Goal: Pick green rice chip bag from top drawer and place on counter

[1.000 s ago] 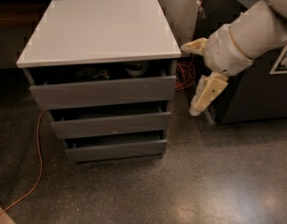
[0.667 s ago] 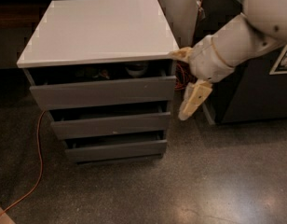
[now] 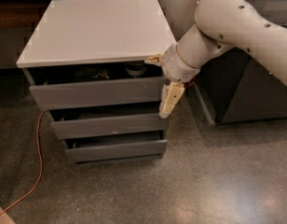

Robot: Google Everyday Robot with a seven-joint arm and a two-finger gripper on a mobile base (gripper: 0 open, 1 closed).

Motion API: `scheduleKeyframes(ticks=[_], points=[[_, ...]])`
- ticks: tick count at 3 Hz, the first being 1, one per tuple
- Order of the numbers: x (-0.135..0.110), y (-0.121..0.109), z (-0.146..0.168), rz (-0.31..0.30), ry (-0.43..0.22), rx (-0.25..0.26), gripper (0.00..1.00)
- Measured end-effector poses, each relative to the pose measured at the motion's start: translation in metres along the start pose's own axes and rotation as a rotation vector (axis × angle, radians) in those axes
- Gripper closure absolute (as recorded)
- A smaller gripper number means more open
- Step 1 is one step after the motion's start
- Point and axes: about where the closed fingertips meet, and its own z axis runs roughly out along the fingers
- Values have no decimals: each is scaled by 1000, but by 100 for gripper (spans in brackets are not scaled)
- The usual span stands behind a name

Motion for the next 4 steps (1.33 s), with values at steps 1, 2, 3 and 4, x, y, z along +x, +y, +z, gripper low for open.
scheduleKeyframes(ticks=[1, 2, 3, 4], points=[[-5, -17, 44, -42, 54, -49, 0], [-5, -17, 44, -42, 54, -49, 0], [-1, -15, 60, -41, 50, -71, 0], [11, -19, 91, -46, 51, -99, 0]])
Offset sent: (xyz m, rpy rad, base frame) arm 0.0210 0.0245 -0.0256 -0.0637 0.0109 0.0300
